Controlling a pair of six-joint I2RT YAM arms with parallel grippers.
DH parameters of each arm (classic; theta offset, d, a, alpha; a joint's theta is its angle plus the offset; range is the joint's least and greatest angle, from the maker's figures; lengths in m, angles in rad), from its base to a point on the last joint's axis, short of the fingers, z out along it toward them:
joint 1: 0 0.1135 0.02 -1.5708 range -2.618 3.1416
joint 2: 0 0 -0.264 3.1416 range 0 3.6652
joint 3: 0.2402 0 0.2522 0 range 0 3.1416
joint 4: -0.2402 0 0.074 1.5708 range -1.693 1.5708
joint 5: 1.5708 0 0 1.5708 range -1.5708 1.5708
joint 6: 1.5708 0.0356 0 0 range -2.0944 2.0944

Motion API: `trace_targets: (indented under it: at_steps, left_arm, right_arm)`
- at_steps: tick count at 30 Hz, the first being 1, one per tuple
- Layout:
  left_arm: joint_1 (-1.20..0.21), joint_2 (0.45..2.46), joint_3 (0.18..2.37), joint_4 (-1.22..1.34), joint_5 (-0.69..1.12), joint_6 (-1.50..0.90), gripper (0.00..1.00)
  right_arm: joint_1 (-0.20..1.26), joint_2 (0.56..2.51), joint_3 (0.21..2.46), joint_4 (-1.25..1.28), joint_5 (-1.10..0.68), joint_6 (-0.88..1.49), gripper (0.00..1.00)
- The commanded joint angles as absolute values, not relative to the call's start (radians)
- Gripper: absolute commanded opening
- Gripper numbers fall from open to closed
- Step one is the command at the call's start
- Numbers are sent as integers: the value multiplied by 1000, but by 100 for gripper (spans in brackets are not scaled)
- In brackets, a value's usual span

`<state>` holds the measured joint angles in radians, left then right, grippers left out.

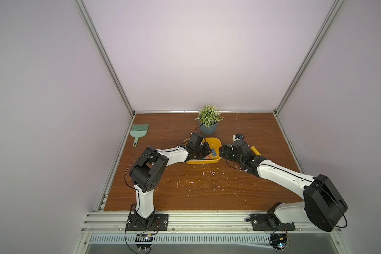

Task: Take out the binder clips from the storage box
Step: Pick up the binder clip from the storage box, then place the binder clip at the center of the board.

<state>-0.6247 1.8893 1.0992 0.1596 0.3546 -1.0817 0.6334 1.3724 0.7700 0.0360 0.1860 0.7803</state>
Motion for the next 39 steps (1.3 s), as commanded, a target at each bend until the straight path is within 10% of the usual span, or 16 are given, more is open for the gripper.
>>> trace_targets:
  at_steps: [1, 39]
  left_arm:
    - [-637, 1835, 1106, 210, 343, -1053, 3]
    - [-412, 1176, 572, 375, -30, -1235, 0]
  right_arm:
    - [634, 1344, 795, 31, 210, 792, 85]
    - [757, 1413, 919, 196, 165, 706, 83]
